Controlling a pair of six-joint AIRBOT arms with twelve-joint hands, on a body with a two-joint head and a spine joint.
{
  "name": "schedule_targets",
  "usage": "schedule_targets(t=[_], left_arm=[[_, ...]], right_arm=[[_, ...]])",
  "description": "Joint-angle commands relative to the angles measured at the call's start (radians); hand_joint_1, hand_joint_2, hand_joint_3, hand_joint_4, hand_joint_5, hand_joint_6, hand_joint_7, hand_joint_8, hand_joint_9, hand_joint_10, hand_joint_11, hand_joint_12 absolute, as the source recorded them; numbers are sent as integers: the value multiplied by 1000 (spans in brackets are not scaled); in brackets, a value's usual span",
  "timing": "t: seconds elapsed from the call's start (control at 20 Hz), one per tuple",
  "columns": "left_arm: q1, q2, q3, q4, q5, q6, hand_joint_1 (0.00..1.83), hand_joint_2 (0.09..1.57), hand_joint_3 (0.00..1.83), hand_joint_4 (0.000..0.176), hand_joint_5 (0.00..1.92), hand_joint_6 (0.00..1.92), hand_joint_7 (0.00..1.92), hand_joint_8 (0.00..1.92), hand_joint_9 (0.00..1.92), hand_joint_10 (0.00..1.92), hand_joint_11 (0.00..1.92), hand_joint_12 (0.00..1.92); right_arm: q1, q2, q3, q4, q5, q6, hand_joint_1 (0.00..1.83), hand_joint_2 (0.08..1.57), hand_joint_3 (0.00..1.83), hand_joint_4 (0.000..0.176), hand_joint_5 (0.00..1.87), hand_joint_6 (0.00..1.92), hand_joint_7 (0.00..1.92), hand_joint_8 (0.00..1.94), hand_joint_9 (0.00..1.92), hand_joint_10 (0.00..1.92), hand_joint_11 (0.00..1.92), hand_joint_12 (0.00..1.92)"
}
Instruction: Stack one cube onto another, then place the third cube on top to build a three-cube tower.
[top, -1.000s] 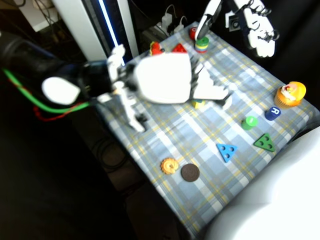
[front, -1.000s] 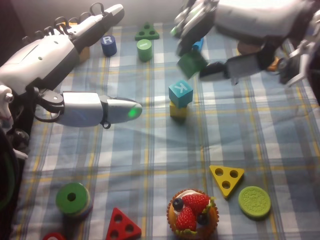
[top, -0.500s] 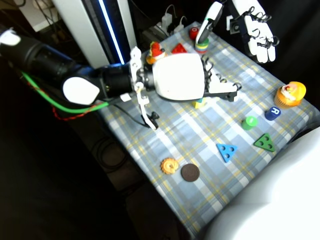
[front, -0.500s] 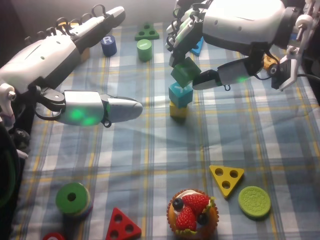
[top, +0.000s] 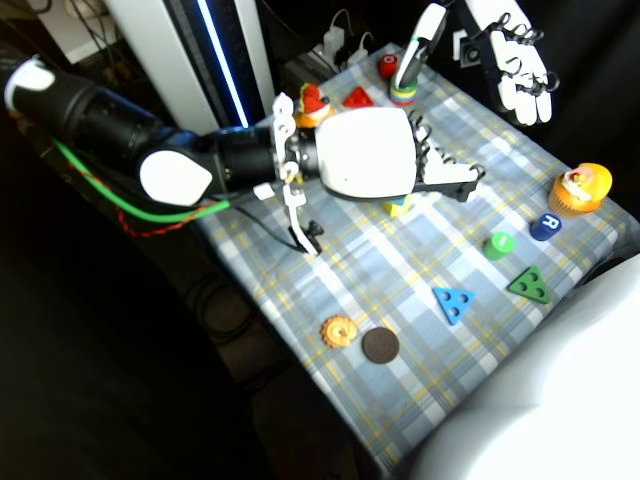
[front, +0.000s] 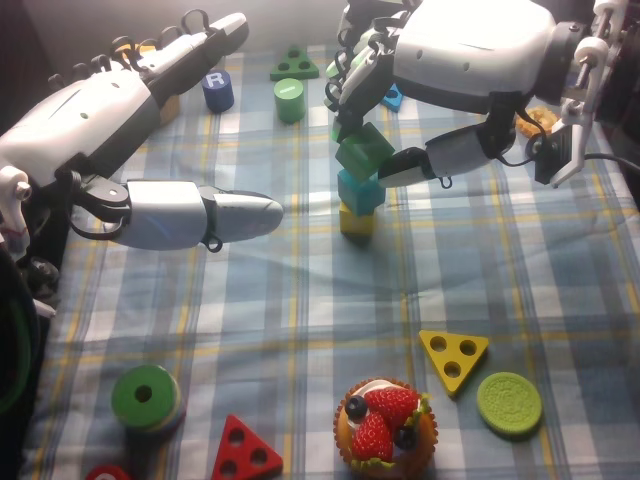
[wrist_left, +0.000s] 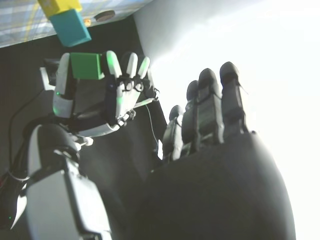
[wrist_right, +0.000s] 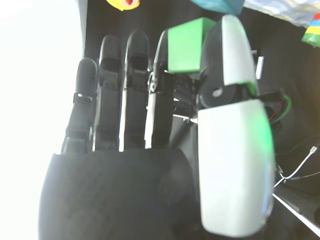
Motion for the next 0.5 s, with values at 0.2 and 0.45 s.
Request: schedule_targets(t=[0.2,0.45], left_arm=[[-17,-6,3,25,-107,-5,655,814,0,171,21,6,140,4,163,5,32,221],[-18,-7,3,25,-105,-5,658,823,3,159,14,0,129,1,159,1,0,285]], right_arm=[[5,-3,4,36,94,7,1192,1039,0,0,1155,675,870,0,656,5,22,1150],[5,-4,4,31,88,8,1193,1038,0,0,1157,674,870,2,658,3,38,1109]])
